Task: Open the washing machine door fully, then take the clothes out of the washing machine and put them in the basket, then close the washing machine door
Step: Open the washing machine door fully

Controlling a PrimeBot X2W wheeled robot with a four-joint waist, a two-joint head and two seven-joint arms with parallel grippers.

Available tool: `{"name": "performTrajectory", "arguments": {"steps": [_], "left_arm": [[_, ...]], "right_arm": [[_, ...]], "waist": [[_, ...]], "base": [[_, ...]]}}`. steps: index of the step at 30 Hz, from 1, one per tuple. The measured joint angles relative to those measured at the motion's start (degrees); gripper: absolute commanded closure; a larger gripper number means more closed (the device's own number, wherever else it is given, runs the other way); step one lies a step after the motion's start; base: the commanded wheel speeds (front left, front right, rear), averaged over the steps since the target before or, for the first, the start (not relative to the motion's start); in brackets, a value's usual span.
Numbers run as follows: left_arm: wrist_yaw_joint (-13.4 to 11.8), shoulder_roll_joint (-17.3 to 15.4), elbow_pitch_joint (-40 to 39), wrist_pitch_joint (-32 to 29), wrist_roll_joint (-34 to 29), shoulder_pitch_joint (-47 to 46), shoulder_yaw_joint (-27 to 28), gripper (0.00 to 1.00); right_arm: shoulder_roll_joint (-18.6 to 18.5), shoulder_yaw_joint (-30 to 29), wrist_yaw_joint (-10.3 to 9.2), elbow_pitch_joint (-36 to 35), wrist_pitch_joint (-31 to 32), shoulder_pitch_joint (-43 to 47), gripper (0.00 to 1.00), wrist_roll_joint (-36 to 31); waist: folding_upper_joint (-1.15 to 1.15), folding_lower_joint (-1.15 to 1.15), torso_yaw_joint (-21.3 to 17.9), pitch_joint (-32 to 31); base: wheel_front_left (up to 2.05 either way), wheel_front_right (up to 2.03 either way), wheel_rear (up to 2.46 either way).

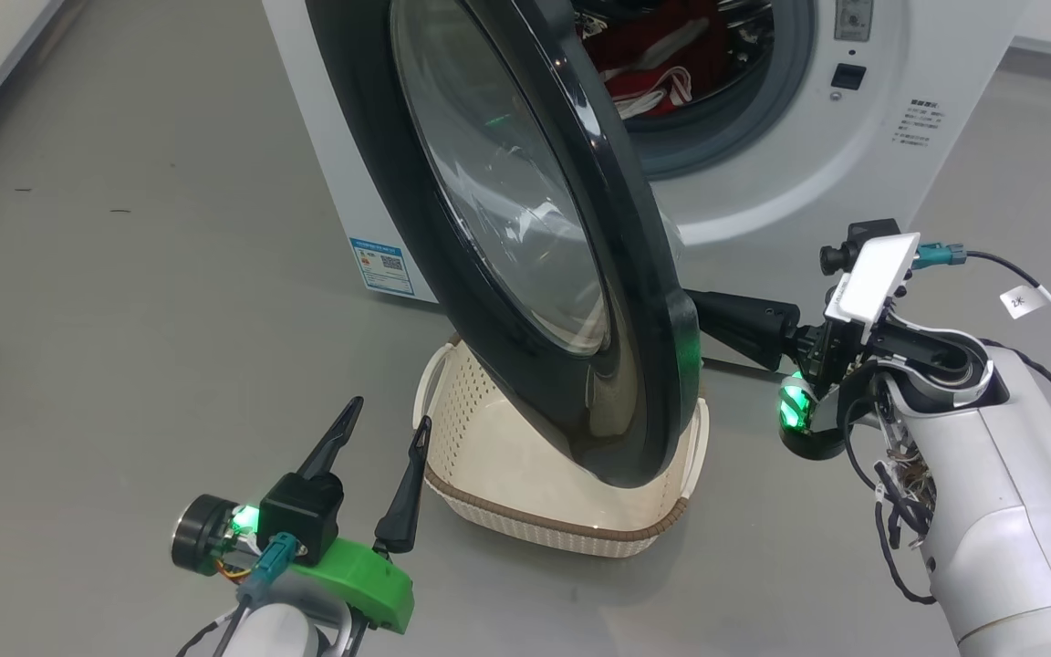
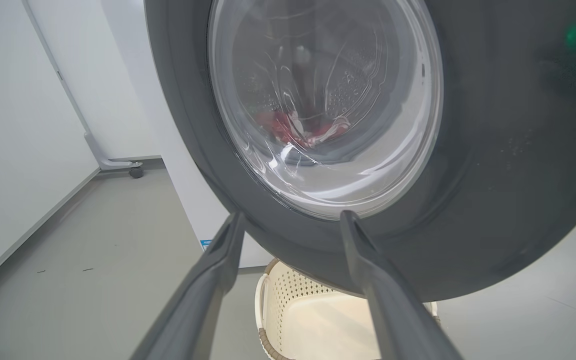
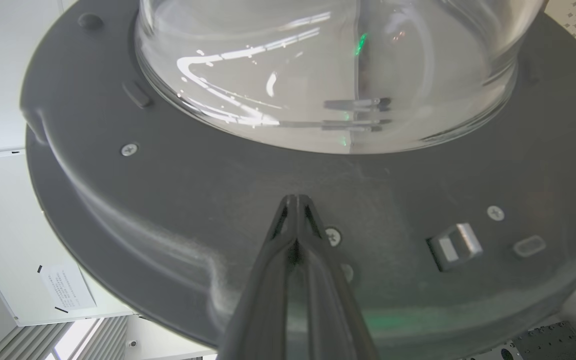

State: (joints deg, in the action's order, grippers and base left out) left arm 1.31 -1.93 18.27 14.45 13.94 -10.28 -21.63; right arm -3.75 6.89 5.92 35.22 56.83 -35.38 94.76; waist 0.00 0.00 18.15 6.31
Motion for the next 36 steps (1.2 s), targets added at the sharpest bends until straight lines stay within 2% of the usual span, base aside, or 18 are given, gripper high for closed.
{"name": "performTrajectory", "arguments": {"steps": [11,19,36], "left_arm": [[0.0,-0.1,0.3,0.0,-0.9,1.2,0.2,0.00],[0.0,-0.1,0.7,0.0,-0.9,2.0,0.3,0.00],[0.0,-0.2,0.6,0.0,-1.0,2.4,1.3,0.00]], "right_arm": [[0.1,3.7,0.07,-2.2,-3.0,3.8,1.00,2.4],[0.1,9.5,0.08,-4.7,-6.2,5.7,1.00,7.9],[0.0,20.6,0.10,-9.1,-14.1,6.8,1.00,13.9]], "waist": [[0.00,0.00,3.7,-2.1],[0.00,0.00,6.4,-3.3],[0.00,0.00,10.7,-4.3]], "base": [[0.00,0.00,0.00],[0.00,0.00,0.00],[0.00,0.00,0.00]]}}
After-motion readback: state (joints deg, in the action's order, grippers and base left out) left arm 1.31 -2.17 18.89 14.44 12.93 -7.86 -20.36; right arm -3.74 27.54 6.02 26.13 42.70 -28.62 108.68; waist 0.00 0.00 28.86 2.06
